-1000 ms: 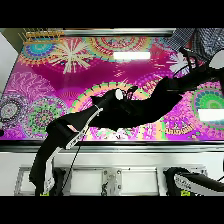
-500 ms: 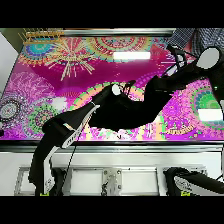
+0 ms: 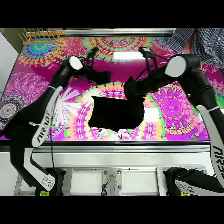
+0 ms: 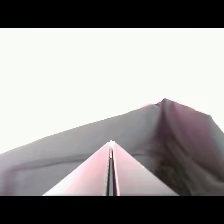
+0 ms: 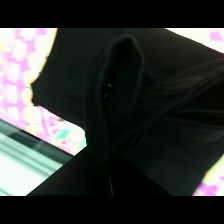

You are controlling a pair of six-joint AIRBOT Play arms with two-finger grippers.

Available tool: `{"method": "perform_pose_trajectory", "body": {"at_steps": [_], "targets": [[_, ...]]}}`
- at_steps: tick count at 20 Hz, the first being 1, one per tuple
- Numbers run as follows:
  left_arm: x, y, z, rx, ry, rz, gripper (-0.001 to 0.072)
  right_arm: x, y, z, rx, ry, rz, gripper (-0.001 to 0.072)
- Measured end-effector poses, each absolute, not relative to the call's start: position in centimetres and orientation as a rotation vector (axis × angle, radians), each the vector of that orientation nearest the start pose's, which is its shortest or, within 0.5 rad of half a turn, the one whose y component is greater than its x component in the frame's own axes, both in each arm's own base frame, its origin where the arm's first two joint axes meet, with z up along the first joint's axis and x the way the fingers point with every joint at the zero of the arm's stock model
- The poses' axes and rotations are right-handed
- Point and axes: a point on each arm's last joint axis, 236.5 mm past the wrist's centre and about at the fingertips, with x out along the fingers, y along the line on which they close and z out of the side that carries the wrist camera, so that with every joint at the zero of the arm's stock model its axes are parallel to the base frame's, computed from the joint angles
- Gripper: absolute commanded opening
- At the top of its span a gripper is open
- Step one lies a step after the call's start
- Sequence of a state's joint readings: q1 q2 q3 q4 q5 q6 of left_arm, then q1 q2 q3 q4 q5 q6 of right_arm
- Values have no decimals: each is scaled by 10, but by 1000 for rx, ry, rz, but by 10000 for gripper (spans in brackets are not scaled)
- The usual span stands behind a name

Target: Fold the clothes and pants, and hang the long-sleeved shirts on hangers.

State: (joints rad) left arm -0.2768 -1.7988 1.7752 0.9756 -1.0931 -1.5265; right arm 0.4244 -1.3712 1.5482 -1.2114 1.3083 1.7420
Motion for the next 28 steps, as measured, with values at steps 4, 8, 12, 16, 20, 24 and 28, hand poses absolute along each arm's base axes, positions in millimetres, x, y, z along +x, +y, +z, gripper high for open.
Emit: {"method": "perform_pose_trajectory", "body": {"at_steps": [4,8,12,16,20,24,28], "targets": [[513,-193,71,-387,1092,-493,11,361,312,81,198,1248,567,26],[514,-149,94,-409,1061,-436,11,359,378,29,210,1252,610,661],[512,-130,111,-413,1031,-414,11,344,440,-2,285,1246,702,684],[504,-131,121,-390,1026,-432,11,356,425,14,256,1179,732,684],[489,-154,122,-335,1053,-497,11,371,310,-3,163,1225,577,685],[476,-191,123,-275,1059,-578,11,351,181,-54,257,1356,343,685],[469,-222,127,-240,1035,-633,11,331,140,-94,508,1392,298,685]]}}
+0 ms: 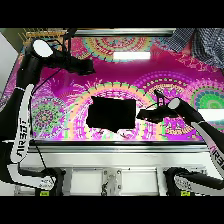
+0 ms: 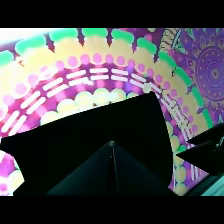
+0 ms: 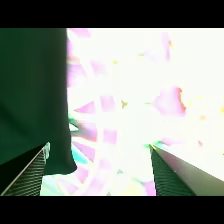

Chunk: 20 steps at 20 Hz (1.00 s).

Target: Fold the clothes and pants, and hang the long-sleeved shirts on hangers.

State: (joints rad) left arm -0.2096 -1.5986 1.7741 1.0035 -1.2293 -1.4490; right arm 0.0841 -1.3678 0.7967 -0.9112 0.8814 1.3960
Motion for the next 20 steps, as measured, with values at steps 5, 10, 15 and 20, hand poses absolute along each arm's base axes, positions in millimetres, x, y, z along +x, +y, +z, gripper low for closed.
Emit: {"method": "perform_pose_trajectory", "body": {"at_steps": [5,10,15,20], "targets": [[468,-234,126,-233,1028,-650,11,350,172,-100,774,1296,425,683],[468,-236,126,-232,1024,-653,11,372,209,-100,829,1220,514,419],[468,-237,126,-232,1025,-654,11,381,233,-88,753,1169,612,20],[463,-238,124,-227,1046,-661,11,419,145,-52,555,1064,432,20]]}}
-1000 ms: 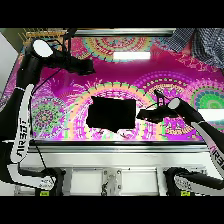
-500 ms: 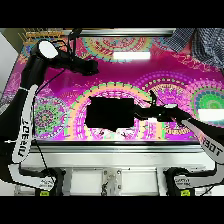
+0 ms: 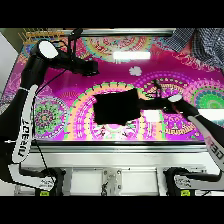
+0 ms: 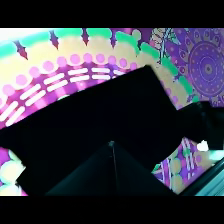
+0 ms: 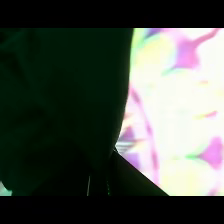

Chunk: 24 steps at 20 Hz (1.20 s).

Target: Fold the clothes and pants, and hang the long-sleeved shirts on hangers.

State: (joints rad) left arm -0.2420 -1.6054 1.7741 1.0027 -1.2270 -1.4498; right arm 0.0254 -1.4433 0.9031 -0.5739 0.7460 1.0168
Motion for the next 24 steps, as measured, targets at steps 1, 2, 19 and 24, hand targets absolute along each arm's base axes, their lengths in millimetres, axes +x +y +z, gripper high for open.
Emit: {"method": "perform_pose_trajectory", "body": {"at_steps": [1,2,19,24], "targets": [[461,-240,123,-230,1052,-662,11,428,106,-41,520,1030,340,20],[460,-243,123,-227,1053,-668,11,434,60,-29,497,994,233,20],[439,-279,126,-201,1063,-722,11,214,-277,-34,683,1012,-833,648],[436,-221,118,-187,1067,-551,11,224,-285,26,465,899,-810,648]]}}
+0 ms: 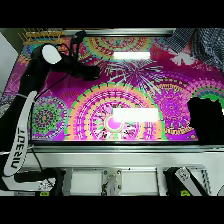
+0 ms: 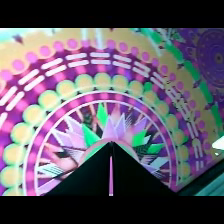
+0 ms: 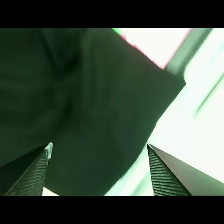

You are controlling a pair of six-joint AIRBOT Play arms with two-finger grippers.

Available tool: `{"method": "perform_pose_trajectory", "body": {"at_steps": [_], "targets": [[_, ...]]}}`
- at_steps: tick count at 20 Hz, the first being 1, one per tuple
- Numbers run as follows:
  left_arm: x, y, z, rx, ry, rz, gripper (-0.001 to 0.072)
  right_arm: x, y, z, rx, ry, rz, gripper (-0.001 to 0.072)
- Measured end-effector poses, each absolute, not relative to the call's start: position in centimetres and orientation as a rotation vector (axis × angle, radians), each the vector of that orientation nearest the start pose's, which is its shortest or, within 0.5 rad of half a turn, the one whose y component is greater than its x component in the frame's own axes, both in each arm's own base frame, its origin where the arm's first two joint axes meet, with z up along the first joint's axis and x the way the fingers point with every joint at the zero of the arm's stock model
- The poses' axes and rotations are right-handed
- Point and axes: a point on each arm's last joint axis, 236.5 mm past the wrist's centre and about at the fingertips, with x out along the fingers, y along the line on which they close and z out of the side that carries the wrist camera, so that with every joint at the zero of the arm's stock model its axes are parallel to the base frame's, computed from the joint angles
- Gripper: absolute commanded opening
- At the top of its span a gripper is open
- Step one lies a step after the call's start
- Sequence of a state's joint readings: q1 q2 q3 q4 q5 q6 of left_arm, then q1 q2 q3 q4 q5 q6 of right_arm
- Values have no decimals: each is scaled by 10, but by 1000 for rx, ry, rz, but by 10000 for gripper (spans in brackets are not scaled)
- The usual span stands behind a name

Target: Fold the clothes and pants, and hang the long-sleeved shirts on hangers.

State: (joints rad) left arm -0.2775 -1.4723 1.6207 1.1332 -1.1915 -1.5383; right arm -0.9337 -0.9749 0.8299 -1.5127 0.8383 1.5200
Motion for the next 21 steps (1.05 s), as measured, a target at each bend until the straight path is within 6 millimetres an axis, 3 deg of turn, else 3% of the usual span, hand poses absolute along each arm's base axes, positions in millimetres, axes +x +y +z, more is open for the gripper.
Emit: {"method": "perform_pose_trajectory", "body": {"at_steps": [1,3,5,7,10,13,14,15,21], "targets": [[432,-207,112,-195,1070,-512,11,237,-276,41,414,865,-763,649],[421,-186,100,-213,1082,-453,11,274,-237,69,320,799,-608,651],[408,-170,87,-232,1091,-407,11,318,-171,89,261,748,-387,652],[395,-161,78,-244,1097,-380,11,350,-92,102,214,715,-154,651],[380,-153,70,-252,1091,-357,11,369,32,111,133,696,178,651],[371,-149,66,-258,1085,-348,11,360,110,108,74,706,381,646],[369,-148,65,-261,1084,-345,11,356,126,106,65,713,424,528],[366,-147,64,-260,1080,-342,11,346,161,101,39,728,514,26],[364,-147,63,-259,1086,-343,11,342,172,99,30,731,544,27]]}}
